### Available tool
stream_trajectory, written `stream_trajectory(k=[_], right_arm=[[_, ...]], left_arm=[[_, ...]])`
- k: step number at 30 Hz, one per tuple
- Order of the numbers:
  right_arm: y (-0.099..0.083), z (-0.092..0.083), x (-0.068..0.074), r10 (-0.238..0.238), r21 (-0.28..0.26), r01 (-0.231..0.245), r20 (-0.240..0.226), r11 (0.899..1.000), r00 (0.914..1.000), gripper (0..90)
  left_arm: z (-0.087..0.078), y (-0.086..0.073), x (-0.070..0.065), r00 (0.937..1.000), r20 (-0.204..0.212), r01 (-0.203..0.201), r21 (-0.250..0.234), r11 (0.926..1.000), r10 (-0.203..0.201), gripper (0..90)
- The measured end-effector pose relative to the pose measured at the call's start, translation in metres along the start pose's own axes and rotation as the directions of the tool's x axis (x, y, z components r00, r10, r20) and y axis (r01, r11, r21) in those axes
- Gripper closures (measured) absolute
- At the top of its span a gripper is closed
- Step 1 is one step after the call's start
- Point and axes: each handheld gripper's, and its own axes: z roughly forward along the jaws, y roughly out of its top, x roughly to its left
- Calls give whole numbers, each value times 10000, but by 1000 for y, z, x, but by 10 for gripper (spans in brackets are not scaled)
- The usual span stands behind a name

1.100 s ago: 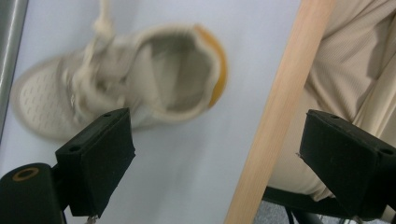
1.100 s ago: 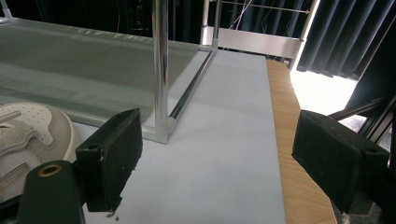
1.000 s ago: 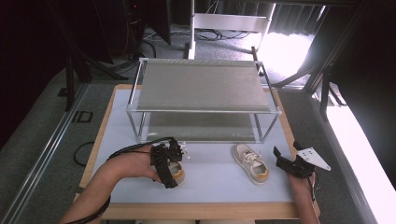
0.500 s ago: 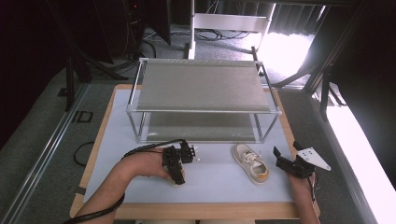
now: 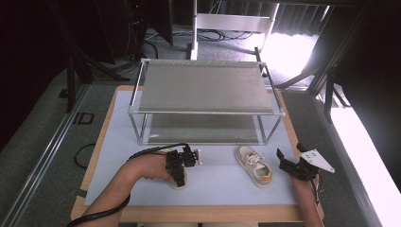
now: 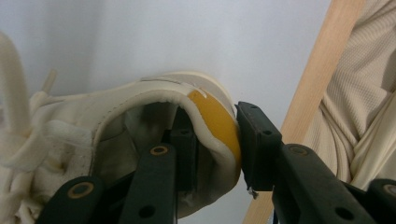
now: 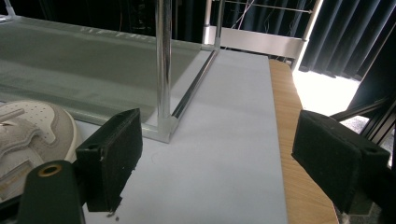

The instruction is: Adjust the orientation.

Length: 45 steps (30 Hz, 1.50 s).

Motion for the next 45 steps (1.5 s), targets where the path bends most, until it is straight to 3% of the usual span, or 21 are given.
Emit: stream_trajectory(k=[1,4,5,7,8,11,12,13,14,15,17,21,29,32,36,39,42,45], right_arm=[[0,0,0,0,0,0,0,10000,10000,158],[0,0,0,-33,-10,33,9,10000,10000,158],[0,0,0,-31,-4,31,10,10000,10000,158],[0,0,0,-32,-4,32,7,10000,10000,158],[0,0,0,-28,5,28,9,10000,10000,158],[0,0,1,-43,22,43,27,10000,10000,158],[0,0,1,-43,22,43,27,10000,10000,158],[0,0,1,-50,24,50,38,10000,10000,158],[0,0,1,-46,23,46,38,10000,10000,158],[0,0,1,-44,18,44,38,10000,10000,158],[0,0,1,-30,12,30,35,10000,10000,158],[0,0,0,-26,14,26,14,10000,10000,158],[0,0,1,-38,4,38,18,10000,10000,158],[0,0,1,-34,16,34,17,10000,10000,158],[0,0,1,-55,29,55,20,10000,10000,158],[0,0,0,8,36,-8,23,10000,10000,157],[0,1,0,73,84,-74,75,9999,9999,117],[1,1,-1,18,157,-15,-207,9999,9998,121]], left_arm=[[0,0,0,10000,0,0,0,10000,0,699],[-2,-1,-5,9970,-279,-709,231,9972,715,703],[-2,-1,-5,9970,-279,-709,231,9972,715,710],[-4,-3,-9,9920,-430,-1172,404,9923,1189,724],[-7,-3,-13,9846,-676,-1594,348,9866,1614,736],[-15,1,-18,9737,-922,-2097,-23,9778,2086,753],[-15,1,-18,9737,-922,-2097,-23,9778,2086,760],[-19,5,-21,9656,-1029,-2394,58,9709,2388,767],[-19,5,-21,9656,-1029,-2394,58,9709,2388,767],[-20,8,-24,9557,-1199,-2692,145,9630,2690,768],[-19,9,-27,9423,-1227,-3120,155,9500,3115,768],[-16,12,-30,9383,-962,-3332,54,9428,3322,767],[-1,14,-27,9381,-703,-3382,257,9407,3392,760],[-2,13,-24,9504,-613,-3048,127,9523,3050,752],[-2,17,-22,9541,-636,-2925,129,9562,2927,712],[-2,20,-22,9618,-495,-2699,-36,9629,2694,665],[0,21,-19,9802,-159,-1977,-93,9802,1976,528],[0,20,-17,9822,-29,-1881,-64,9821,1881,488]])
